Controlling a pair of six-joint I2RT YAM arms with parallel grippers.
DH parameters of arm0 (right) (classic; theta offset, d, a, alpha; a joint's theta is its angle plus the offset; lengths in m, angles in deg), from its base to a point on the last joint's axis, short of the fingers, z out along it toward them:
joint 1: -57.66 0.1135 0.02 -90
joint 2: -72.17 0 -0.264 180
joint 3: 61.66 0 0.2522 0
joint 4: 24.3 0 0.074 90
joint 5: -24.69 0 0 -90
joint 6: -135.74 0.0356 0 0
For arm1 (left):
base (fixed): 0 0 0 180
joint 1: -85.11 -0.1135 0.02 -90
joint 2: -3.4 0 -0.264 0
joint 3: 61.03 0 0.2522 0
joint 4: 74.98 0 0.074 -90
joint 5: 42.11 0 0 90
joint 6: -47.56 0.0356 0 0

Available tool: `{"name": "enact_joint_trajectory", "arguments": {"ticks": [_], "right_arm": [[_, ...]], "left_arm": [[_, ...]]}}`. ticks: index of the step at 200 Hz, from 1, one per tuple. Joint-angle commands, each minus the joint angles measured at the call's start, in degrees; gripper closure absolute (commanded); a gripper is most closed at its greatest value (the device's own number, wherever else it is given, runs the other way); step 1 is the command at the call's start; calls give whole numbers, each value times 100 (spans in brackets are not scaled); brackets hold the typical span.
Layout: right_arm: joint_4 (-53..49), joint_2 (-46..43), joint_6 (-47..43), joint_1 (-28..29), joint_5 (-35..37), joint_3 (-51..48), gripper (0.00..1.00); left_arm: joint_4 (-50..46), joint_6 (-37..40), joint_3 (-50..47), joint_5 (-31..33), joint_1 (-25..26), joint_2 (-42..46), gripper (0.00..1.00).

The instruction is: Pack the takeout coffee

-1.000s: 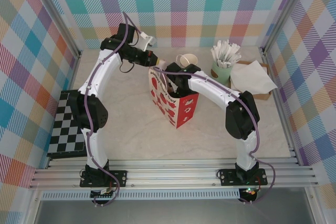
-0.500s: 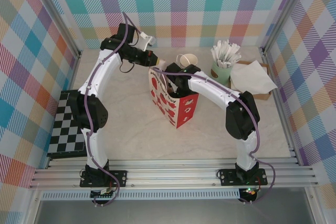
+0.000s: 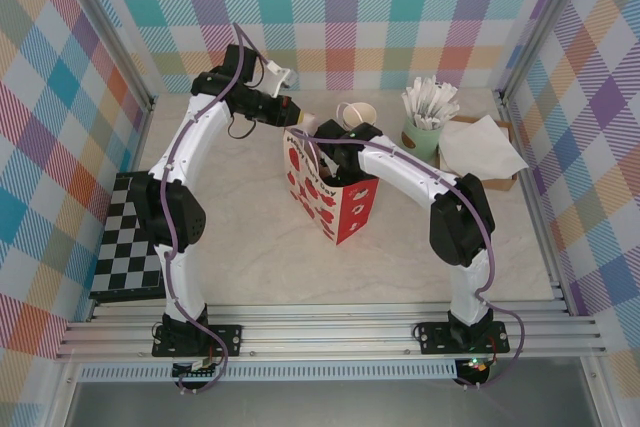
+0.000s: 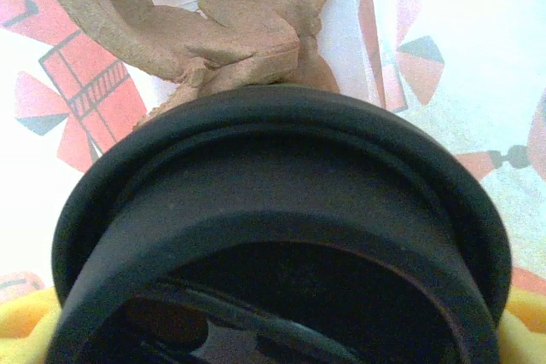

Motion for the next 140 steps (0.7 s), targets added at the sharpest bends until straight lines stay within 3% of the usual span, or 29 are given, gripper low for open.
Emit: {"name": "enact_joint_trajectory", "arguments": {"ticks": [1,140], "right_arm": [[12,582,-122,-5,117,-347,41],[373,795,-170,-24,148,-880,41]], "left_arm": [[-40,-38,67,-29,-83,-2,100],[-19,-83,66,-72,-80,-27,100]]}}
